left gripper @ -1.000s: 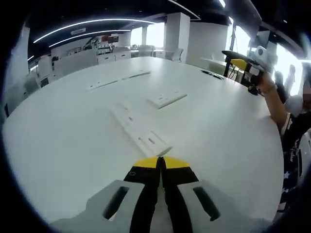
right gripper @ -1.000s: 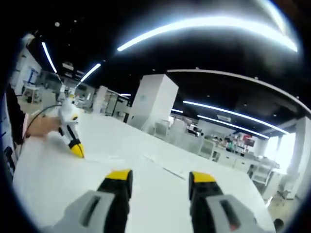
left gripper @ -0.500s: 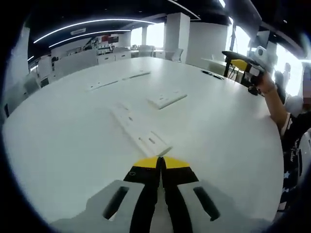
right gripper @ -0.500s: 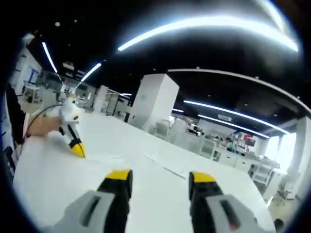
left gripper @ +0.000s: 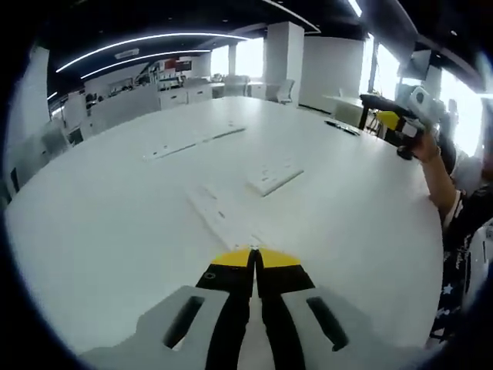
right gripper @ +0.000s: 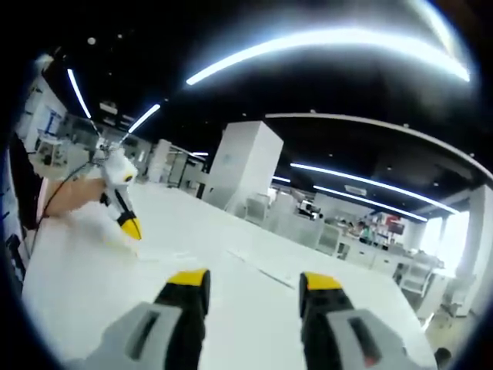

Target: Locate the socket holder cover, grip the socket holder cover, clip it into the socket holder slot.

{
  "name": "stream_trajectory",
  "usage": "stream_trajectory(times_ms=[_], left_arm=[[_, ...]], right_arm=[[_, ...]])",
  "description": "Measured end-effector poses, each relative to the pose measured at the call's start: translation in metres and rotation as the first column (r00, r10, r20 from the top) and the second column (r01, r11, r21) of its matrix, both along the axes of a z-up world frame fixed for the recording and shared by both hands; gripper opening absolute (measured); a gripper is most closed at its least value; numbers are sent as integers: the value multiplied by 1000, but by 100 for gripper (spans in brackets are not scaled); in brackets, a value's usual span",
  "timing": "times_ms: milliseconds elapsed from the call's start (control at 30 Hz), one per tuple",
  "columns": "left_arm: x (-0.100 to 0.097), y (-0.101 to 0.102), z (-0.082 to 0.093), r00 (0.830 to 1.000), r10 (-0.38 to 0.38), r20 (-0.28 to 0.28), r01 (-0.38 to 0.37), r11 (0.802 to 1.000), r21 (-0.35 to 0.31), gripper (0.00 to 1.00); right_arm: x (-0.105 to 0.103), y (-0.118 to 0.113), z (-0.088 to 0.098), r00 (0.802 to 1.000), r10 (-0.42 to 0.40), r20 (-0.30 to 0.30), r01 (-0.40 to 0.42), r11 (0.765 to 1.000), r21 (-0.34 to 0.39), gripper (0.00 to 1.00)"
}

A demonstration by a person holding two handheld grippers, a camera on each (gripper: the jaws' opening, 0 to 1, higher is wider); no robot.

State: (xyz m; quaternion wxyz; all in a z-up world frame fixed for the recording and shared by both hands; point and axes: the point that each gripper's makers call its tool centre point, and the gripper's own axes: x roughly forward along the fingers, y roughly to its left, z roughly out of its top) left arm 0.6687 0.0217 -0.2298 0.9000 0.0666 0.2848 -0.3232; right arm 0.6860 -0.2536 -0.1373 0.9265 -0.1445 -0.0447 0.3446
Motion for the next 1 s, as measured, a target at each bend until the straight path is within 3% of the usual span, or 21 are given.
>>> stream_trajectory(times_ms=[100,133,333,533,800,1000], left_arm=[[3,1,1,999,-6,-37,7,999,33,3],[1,1,-2,997,-12,-73,15,999,39,3],[-5,3,-12,990,1,-141,-6,999,-40,3],[-21,-1,-29,973,-23,-228,12,999,-52,3],[-23,-10,-44,962,-11,-272,-1,999,-45,3],[-24,-13,-46,965,6,-262,-18,999,-45,3]], right_arm=[[0,0,0,1000,-3,1,3,1000,2,48],[0,-1,1,1000,-3,1,3,1000,2,48],[3,-5,-2,1000,-18,-6,18,1000,0,48],[5,-5,-4,1000,-25,-12,25,1000,-6,48],[6,-4,-7,1000,-20,-19,19,1000,-16,48],[6,-3,-8,1000,-13,-23,12,1000,-18,48]])
